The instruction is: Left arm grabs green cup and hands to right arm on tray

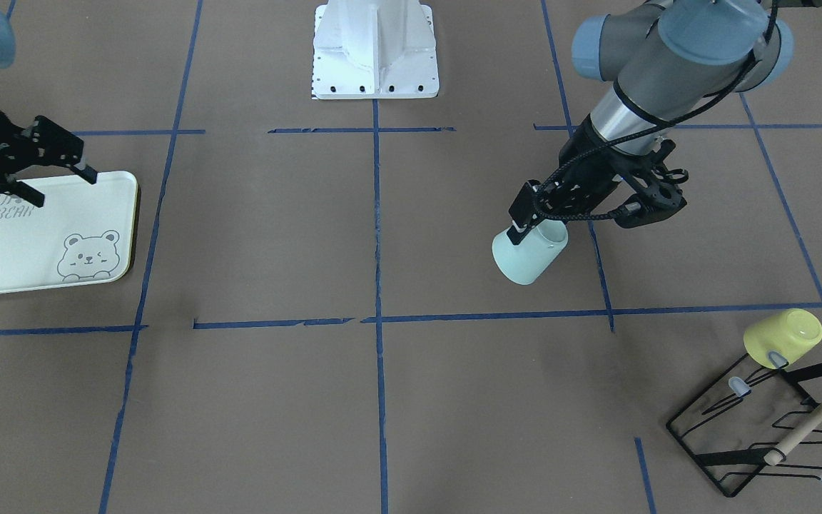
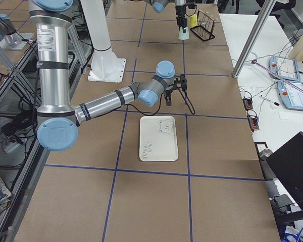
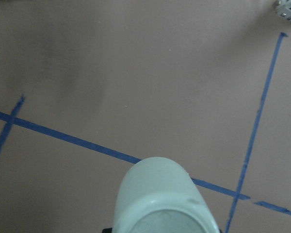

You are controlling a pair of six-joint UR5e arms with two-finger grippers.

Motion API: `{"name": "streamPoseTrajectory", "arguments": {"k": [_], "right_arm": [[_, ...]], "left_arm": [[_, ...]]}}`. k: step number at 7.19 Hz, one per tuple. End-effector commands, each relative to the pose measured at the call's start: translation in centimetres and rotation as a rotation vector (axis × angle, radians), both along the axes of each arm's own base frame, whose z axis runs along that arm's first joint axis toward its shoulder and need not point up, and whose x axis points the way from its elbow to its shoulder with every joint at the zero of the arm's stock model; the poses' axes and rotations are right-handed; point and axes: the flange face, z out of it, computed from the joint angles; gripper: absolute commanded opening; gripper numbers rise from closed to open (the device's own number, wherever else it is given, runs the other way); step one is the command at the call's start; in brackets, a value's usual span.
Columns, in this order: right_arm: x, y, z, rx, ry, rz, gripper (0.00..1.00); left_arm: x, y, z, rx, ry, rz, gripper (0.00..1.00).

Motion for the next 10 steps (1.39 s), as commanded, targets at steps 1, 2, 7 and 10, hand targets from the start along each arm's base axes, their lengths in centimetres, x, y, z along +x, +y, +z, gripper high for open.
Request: {"name": "streamPoseTrajectory", "arguments": {"k": [1,2,7,10], "right_arm": [[-7.7,2.8,-6.9,-0.119,-0.242,0.057,0.99],[-9.5,4.4,-7.7,-0.104,-0.342,0.019,0.99],[-11.8,10.3,-11.8,-0.277,-0.833,-0.009,0.98],[-13.8,13.4,-15.1,-0.396,-1.092,-0.051,0.97]], "left_arm": [[1.4,1.9,-1.9,0.008,0.157,-0.047,0.40],[2.4,3.7,-2.1,0.024,0.251,-0.049,0.40],[3.5,10.9,-0.6,0.210,0.616,0.081,0.39],[4.4,13.9,1.5,0.179,0.864,0.177,0.39]]}}
